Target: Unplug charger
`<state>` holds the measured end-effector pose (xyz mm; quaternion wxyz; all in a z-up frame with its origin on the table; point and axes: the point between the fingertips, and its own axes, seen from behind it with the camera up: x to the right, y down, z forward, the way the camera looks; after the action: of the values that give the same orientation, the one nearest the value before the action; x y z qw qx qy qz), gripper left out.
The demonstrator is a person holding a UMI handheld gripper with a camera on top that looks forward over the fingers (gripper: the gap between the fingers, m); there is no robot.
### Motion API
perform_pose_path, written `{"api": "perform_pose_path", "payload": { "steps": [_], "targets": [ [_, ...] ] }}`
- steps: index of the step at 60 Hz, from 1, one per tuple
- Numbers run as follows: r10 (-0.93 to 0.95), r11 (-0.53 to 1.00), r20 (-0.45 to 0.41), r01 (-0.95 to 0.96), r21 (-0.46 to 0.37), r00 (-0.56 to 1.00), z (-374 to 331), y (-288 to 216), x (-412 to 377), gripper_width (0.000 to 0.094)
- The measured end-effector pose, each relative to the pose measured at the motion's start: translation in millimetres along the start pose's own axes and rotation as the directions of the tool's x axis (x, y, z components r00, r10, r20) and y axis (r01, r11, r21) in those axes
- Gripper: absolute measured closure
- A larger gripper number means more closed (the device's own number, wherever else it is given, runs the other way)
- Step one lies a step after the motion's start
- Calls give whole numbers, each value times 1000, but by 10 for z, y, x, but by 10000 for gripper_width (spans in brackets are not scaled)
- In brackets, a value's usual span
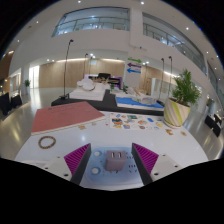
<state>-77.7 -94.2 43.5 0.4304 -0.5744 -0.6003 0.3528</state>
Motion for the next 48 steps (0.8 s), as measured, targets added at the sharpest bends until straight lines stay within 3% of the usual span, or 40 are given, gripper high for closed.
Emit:
{"api": "perform_pose_path", "payload": {
  "steps": [3,8,12,19,26,33,40,48],
  "targets": [
    [6,1000,21,-6,2,1000,70,-4,-54,94],
    [28,999,23,-27,-18,999,146,78,-71,417],
    [45,999,-23,-45,-13,999,152,67,67,650],
    [65,997,27,-66,26,998,100,-177,49,691],
    [77,987,21,-80,141,997,-112,-935,299,693],
    [137,977,-30,-130,167,990,-387,-1381,899,693],
    [109,991,-81,-101,91,991,-520,-1346,1500,697],
    [37,997,-117,-45,-68,992,-344,-575,2047,693]
  ]
}}
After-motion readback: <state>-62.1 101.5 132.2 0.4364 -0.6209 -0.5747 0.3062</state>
